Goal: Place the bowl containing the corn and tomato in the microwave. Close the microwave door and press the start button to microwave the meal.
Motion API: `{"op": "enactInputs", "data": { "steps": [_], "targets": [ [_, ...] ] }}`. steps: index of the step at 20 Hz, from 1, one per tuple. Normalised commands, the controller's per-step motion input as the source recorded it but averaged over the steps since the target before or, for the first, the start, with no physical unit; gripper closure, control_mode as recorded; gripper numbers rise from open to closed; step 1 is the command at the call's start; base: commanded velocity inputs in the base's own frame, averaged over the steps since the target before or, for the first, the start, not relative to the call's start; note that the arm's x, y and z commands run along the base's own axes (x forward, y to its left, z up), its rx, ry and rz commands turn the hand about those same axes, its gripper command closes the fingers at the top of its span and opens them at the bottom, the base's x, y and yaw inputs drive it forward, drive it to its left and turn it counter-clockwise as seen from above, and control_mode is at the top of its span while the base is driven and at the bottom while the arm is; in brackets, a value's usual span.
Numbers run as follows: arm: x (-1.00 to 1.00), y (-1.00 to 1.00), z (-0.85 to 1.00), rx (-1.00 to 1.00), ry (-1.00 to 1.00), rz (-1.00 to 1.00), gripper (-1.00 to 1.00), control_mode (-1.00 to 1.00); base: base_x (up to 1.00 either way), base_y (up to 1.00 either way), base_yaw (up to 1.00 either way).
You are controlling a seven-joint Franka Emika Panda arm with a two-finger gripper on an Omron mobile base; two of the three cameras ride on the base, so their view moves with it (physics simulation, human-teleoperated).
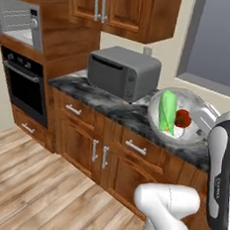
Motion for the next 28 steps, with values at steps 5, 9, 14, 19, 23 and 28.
{"op": "enactInputs", "data": {
  "steps": [5, 9, 14, 19, 23, 28],
  "targets": [
    [0.00, 0.00, 0.00, 0.00, 0.00, 0.00, 1.00, 1.00, 0.83, 0.97, 0.27],
    [0.00, 0.00, 0.00, 0.00, 0.00, 0.00, 1.00, 1.00, 0.91, 1.00, 0.16],
    [0.00, 0.00, 0.00, 0.00, 0.00, 0.00, 1.00, 1.00, 0.80, 1.00, 0.01],
    [0.00, 0.00, 0.00, 0.00, 0.00, 0.00, 1.00, 1.00, 0.69, 1.00, -0.06],
    [0.00, 0.00, 0.00, 0.00, 0.00, 0.00, 1.00, 1.00, 0.48, 0.92, -0.34],
    [0.00, 0.00, 0.00, 0.00, 0.00, 0.00, 1.00, 1.00, 0.45, 0.90, -0.43]
  ]
}}
